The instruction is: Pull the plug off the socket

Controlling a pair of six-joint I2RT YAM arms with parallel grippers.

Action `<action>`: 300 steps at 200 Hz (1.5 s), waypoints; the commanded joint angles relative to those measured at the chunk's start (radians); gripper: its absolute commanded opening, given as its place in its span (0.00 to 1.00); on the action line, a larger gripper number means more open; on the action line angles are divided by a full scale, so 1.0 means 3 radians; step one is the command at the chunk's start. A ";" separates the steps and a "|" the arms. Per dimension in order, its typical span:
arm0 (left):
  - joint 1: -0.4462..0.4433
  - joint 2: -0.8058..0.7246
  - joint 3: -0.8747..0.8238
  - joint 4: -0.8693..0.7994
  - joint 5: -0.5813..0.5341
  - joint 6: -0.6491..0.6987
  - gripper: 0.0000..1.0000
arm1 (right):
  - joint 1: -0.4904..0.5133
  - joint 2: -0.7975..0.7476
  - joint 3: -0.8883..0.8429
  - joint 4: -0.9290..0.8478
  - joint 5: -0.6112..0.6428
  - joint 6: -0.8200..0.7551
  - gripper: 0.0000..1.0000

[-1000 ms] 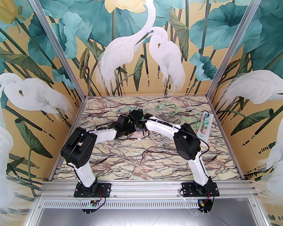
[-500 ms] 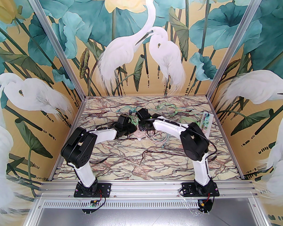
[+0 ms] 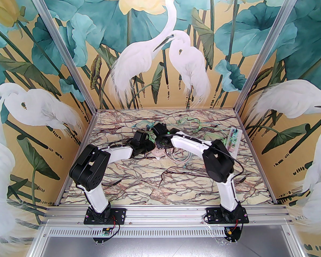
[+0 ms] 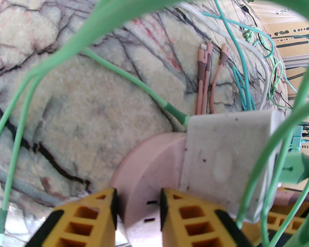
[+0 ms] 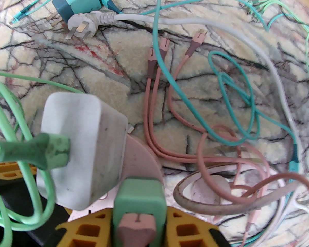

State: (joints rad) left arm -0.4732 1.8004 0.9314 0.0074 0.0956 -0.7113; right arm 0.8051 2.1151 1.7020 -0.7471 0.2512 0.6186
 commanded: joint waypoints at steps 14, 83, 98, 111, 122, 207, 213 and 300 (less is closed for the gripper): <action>-0.0090 0.0356 -0.0135 -0.0546 0.0045 0.0049 0.32 | 0.0412 0.0247 0.0519 -0.0249 -0.0122 -0.0267 0.28; -0.0095 0.0354 -0.0131 -0.0560 0.0035 0.0052 0.32 | 0.0314 0.0082 0.0321 -0.0098 -0.0268 -0.0228 0.28; -0.0095 0.0350 -0.0129 -0.0571 0.0030 0.0059 0.32 | 0.0184 -0.0066 0.0095 0.0096 -0.0489 -0.0135 0.28; -0.0095 0.0352 -0.0130 -0.0569 0.0030 0.0060 0.32 | 0.0069 -0.0199 -0.0121 0.0279 -0.0703 -0.0039 0.28; -0.0095 0.0353 -0.0129 -0.0576 0.0031 0.0060 0.31 | -0.0041 -0.0297 -0.0278 0.0426 -0.0856 0.0046 0.28; -0.0094 0.0224 -0.0202 -0.0443 0.0095 0.0046 0.31 | -0.0076 -0.0338 -0.0388 0.0454 -0.0825 0.0086 0.28; -0.0095 0.0149 -0.0259 -0.0353 0.0133 0.0044 0.32 | -0.0055 -0.0316 -0.0372 0.0441 -0.0799 0.0084 0.28; -0.0115 -0.0132 -0.0708 0.0698 0.0970 -0.0090 0.53 | 0.0032 -0.0183 -0.0221 0.0367 -0.0714 0.0096 0.28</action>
State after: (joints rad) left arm -0.4744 1.7096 0.7322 0.1886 0.2123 -0.7235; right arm 0.7898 2.0438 1.5890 -0.6991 0.1162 0.6498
